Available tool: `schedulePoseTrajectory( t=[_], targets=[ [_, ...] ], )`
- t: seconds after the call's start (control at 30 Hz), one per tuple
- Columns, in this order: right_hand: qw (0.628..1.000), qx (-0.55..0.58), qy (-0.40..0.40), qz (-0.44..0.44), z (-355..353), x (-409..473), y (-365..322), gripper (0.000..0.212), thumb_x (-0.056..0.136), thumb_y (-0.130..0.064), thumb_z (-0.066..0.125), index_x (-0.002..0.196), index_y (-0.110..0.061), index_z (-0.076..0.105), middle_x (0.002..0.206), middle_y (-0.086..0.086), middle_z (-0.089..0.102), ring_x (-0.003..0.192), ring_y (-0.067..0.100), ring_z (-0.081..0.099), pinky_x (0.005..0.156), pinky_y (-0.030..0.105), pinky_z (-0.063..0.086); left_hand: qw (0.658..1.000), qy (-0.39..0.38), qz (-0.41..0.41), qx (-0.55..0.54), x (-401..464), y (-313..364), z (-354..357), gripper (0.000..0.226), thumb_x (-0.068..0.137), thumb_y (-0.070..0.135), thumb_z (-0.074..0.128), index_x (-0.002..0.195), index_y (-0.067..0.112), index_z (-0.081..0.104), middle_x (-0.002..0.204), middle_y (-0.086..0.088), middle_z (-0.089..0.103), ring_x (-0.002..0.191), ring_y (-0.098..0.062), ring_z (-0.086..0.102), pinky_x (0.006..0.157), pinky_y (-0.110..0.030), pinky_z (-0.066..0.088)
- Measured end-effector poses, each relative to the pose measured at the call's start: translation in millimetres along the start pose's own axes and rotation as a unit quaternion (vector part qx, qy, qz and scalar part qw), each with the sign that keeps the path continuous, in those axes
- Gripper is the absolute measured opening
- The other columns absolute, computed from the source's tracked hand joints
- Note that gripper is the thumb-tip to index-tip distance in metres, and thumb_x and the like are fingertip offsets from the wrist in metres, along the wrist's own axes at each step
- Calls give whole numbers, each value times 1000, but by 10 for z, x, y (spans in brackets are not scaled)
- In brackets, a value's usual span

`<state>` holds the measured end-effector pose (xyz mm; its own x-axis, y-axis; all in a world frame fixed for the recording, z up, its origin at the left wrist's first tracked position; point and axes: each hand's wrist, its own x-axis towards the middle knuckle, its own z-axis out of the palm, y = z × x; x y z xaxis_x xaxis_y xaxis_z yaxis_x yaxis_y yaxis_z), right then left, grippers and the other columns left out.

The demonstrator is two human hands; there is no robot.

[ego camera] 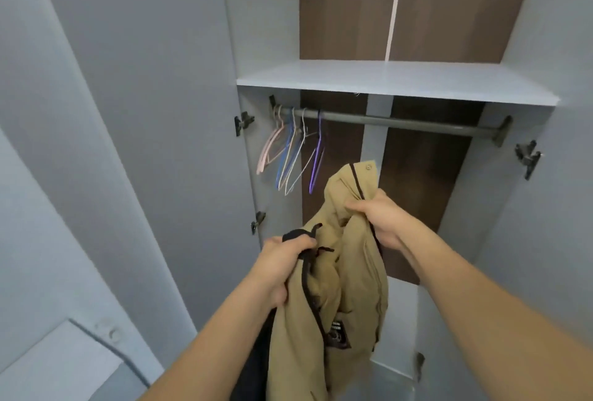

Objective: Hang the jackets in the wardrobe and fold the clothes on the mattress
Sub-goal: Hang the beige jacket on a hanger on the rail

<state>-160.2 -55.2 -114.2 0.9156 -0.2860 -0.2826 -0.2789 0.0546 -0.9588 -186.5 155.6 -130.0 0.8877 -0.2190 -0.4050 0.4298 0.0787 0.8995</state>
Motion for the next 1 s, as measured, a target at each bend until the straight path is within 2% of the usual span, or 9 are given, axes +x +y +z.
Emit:
schedulePoseTrajectory(
  t=[0.07, 0.13, 0.2, 0.3, 0.47, 0.57, 0.73, 0.9, 1.0],
  targets=[
    [987, -157, 10, -35, -49, 153, -149, 53, 87, -9, 64, 128, -20, 32, 114, 7, 54, 101, 26, 57, 89, 42, 52, 998, -36, -60, -4, 279, 104, 59, 32, 79, 13, 74, 107, 0, 68, 94, -25, 73, 80, -36, 70, 75, -50, 59],
    [924, -365, 35, -110, -64, 315, -261, 38, 90, -13, 58, 124, -18, 42, 112, 3, 55, 100, 24, 56, 86, 33, 47, 995, -59, -86, -8, 574, 192, 126, 34, 79, 14, 71, 111, 1, 68, 98, -26, 72, 82, -37, 70, 76, -51, 59],
    [863, -485, 42, -138, -103, 501, -351, 18, 91, -9, 52, 108, -10, 58, 107, 7, 60, 99, 28, 58, 79, 30, 45, 991, -79, -105, 20, 857, 256, 207, 37, 79, 15, 68, 114, 2, 67, 99, -24, 72, 82, -37, 70, 75, -49, 59],
    [805, -580, 84, -95, -236, 739, -493, 13, 89, -7, 48, 85, -15, 57, 97, 9, 62, 83, 27, 59, 69, 34, 47, 981, -120, -113, 102, 1283, 278, 337, 33, 83, 17, 64, 114, 5, 68, 101, -22, 73, 88, -36, 71, 75, -46, 60],
    [753, -604, 225, -134, -334, 1095, -747, 17, 92, -9, 47, 103, -13, 60, 95, 9, 63, 85, 32, 63, 70, 35, 49, 922, -233, -90, 296, 2109, 353, 478, 15, 95, 24, 56, 101, 13, 64, 91, -6, 68, 83, -20, 67, 73, -33, 56],
    [786, -509, 317, -152, -399, 1293, -852, 19, 95, -15, 45, 108, -12, 58, 99, 11, 65, 89, 35, 64, 80, 46, 54, 892, -208, 0, 402, 2781, 570, 631, 26, 90, 24, 55, 111, 8, 61, 99, -9, 65, 83, -21, 62, 69, -31, 52],
    [851, -328, 399, -93, -415, 1661, -881, 17, 94, -17, 44, 99, -14, 60, 93, 9, 63, 89, 33, 60, 80, 44, 53, 802, -13, 241, 547, 3713, 1225, 774, 44, 89, 29, 58, 123, 2, 50, 123, -19, 54, 114, -38, 55, 91, -40, 46],
    [863, -213, 452, -72, -494, 1981, -726, 15, 93, -19, 51, 91, -11, 63, 88, 7, 66, 76, 22, 61, 63, 31, 49, 691, 39, 256, 675, 4369, 1463, 855, 40, 94, 38, 55, 118, 6, 59, 117, -15, 65, 108, -32, 64, 78, -34, 48],
    [858, -215, 459, -76, -566, 2112, -700, 14, 91, -24, 53, 81, -16, 61, 80, 7, 67, 72, 26, 66, 64, 39, 58, 633, 18, 273, 725, 4543, 1451, 962, 28, 94, 29, 56, 111, 10, 67, 110, -10, 69, 102, -28, 67, 71, -32, 47]
  ],
)
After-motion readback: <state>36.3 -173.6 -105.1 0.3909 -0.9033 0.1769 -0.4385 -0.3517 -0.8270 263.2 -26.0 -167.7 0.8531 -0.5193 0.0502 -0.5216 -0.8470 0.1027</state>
